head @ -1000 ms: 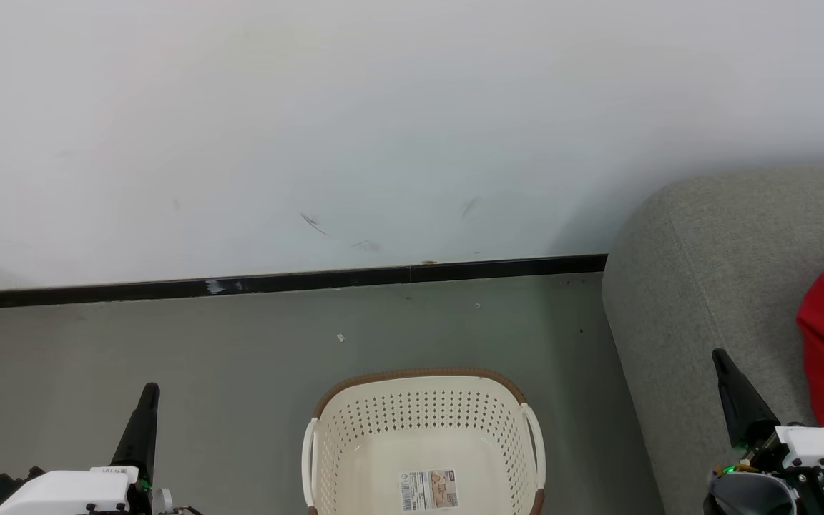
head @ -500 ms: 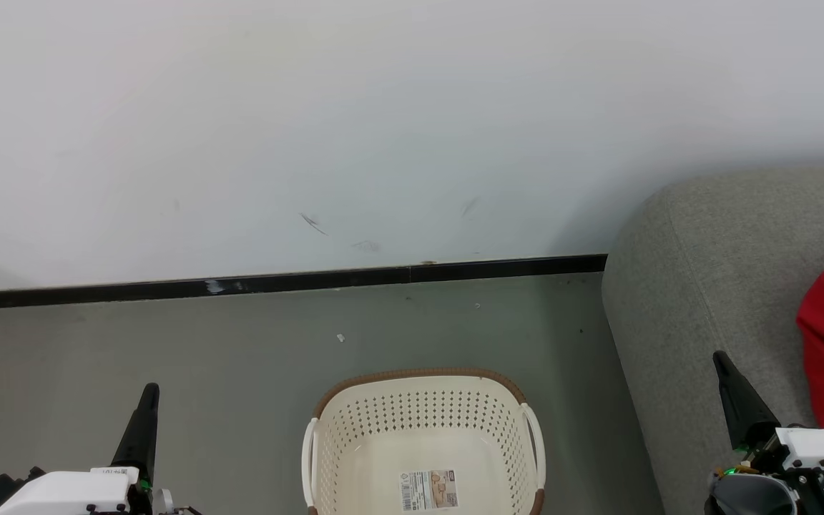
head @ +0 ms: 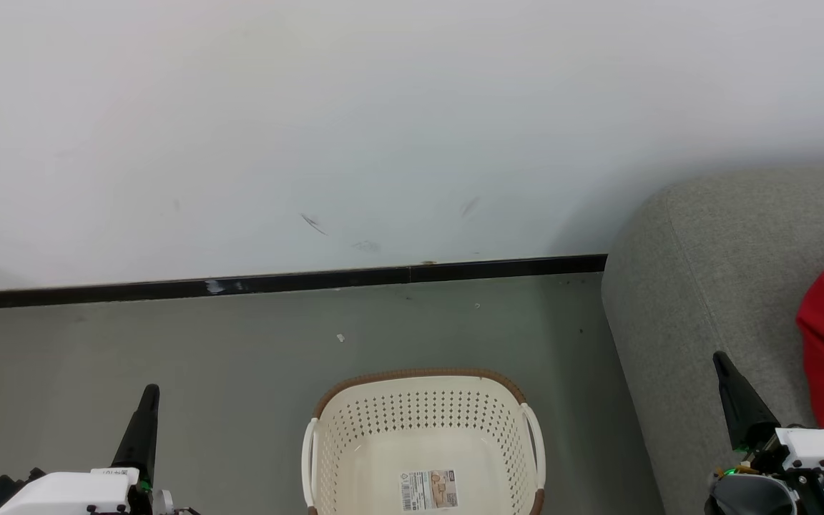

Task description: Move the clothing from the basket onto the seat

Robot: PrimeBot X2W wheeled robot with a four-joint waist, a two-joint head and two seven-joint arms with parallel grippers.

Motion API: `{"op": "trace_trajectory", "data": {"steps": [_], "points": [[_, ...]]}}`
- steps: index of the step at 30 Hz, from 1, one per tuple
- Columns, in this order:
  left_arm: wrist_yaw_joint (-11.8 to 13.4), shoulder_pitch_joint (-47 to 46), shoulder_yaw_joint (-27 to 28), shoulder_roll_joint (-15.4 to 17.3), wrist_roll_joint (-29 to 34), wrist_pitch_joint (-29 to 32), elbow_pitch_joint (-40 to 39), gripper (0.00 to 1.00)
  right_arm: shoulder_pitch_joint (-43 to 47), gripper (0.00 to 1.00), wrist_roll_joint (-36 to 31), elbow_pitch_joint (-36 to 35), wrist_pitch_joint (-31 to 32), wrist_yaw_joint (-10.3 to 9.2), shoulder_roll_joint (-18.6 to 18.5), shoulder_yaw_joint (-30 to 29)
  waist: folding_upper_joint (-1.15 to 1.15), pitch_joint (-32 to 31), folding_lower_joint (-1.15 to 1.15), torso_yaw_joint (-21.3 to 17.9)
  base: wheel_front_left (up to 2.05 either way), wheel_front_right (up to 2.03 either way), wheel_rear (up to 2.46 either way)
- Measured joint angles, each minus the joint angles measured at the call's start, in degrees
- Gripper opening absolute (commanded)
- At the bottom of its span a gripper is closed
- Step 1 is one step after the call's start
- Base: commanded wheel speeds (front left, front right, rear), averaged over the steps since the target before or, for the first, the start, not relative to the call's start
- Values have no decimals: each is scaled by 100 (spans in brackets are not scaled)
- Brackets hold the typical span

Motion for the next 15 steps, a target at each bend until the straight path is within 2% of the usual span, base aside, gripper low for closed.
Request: {"op": "trace_trajectory", "data": {"steps": [15], "points": [[-2,0,0,0,0,0,10,0,-1,0,0,7,0,0,-1,1,0,0,0,0,0,0,0]]}}
